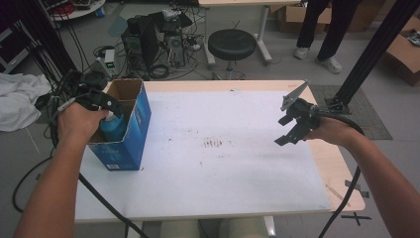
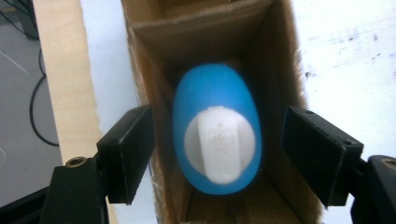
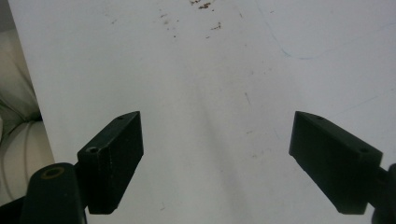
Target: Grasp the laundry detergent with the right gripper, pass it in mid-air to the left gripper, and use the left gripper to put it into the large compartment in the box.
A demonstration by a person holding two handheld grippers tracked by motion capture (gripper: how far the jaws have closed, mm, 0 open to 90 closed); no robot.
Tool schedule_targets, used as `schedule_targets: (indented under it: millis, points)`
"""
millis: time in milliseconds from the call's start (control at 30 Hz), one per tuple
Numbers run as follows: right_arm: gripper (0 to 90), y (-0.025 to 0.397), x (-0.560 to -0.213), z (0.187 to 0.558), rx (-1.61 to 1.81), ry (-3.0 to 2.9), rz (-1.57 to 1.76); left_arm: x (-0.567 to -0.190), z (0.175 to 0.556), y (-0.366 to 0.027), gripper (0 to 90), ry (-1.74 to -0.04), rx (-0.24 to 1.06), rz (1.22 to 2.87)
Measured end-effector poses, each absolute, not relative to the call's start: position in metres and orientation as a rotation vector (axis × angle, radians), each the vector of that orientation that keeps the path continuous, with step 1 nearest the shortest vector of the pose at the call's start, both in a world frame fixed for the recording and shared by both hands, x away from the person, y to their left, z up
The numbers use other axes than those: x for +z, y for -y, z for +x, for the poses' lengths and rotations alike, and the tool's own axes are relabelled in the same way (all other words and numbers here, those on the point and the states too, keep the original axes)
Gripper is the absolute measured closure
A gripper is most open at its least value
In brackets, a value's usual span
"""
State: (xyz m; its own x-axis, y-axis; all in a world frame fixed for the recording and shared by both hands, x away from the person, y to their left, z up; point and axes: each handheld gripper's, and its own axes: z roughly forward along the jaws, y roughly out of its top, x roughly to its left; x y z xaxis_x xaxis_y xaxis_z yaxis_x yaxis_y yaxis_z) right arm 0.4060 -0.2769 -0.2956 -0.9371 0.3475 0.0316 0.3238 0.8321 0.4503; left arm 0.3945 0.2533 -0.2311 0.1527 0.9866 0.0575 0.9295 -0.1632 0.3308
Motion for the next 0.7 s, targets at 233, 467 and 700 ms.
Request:
schedule_targets:
  millis: [233,467,700]
  points:
    - [17.6,0.277,-0.291,0.406,0.719,-2.95,0.542,-0.205,0.392,-0.242,25.9,-1.793,0.422,2.217]
    - [17.5,0.278,-0.291,0.405,0.719,-2.948,0.543,-0.194,0.39,-0.224,21.5,-1.7,0.428,2.26]
    - [17.5,0.277,-0.289,0.403,0.715,-2.949,0.542,-0.184,0.39,-0.2,20.2,-1.593,0.431,2.298]
